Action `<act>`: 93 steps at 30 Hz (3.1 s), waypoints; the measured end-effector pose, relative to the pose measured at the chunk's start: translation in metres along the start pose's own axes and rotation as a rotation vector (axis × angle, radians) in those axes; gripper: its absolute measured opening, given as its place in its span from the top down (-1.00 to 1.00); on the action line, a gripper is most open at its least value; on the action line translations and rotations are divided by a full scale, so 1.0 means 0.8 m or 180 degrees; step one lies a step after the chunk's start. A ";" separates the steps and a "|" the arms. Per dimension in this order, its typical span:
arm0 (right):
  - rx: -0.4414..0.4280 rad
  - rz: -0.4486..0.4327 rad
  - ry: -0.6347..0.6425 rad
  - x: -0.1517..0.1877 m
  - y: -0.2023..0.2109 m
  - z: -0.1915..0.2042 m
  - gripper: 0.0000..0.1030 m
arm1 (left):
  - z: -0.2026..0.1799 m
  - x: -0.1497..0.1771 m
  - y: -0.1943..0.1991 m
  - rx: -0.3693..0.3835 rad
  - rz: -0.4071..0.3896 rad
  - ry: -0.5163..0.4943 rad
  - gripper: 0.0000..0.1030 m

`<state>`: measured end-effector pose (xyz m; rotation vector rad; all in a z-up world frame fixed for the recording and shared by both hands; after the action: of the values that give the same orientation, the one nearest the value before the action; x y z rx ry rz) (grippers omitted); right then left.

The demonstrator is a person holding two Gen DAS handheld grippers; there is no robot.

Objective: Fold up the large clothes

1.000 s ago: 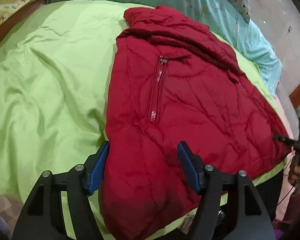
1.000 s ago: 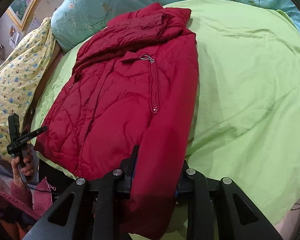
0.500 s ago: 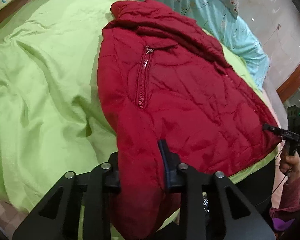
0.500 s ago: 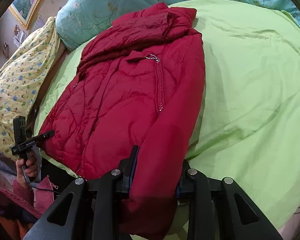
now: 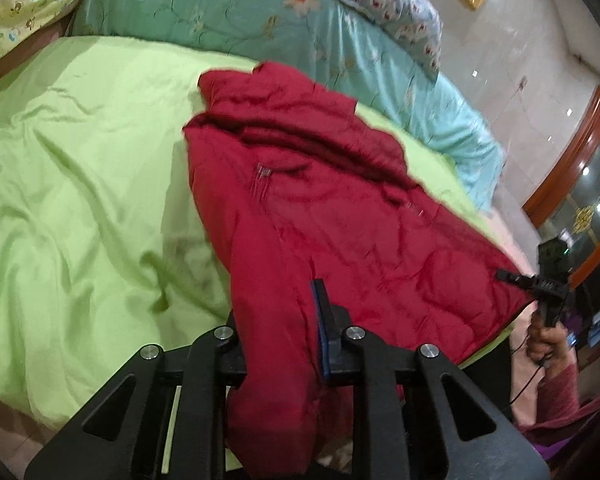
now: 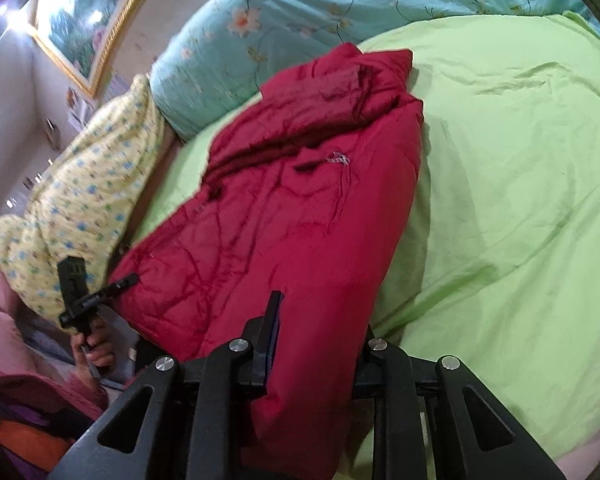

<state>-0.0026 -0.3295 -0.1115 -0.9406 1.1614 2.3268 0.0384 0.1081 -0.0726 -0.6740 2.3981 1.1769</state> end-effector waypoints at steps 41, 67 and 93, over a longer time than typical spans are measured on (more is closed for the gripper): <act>0.0490 -0.1403 -0.0547 -0.258 -0.047 -0.087 0.57 | -0.026 -0.270 -0.088 -0.0241 -0.1039 0.0608 0.67; 0.1082 -0.0946 -0.0944 -0.302 -0.202 -0.224 0.52 | 0.039 -0.357 -0.284 -0.0902 -0.0634 0.0531 0.61; 0.1133 -0.0909 -0.1070 -0.308 -0.233 -0.251 0.47 | -0.012 -0.351 -0.194 -0.0701 -0.1034 0.0240 0.16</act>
<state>0.3606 -0.3897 -0.1288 -0.5232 1.1593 1.8779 0.3538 0.0878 -0.0151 -1.1472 2.1265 1.2997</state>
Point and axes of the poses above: each gripper's, at about its wrist camera, not at the fingertips, and y roughly against the way its jaws point, z to its left, x to its underside, the point moved 7 cm from there along -y, roughly the way its jaws point, and after that the axes turned 13 degrees about y, right-handed, at the moved point
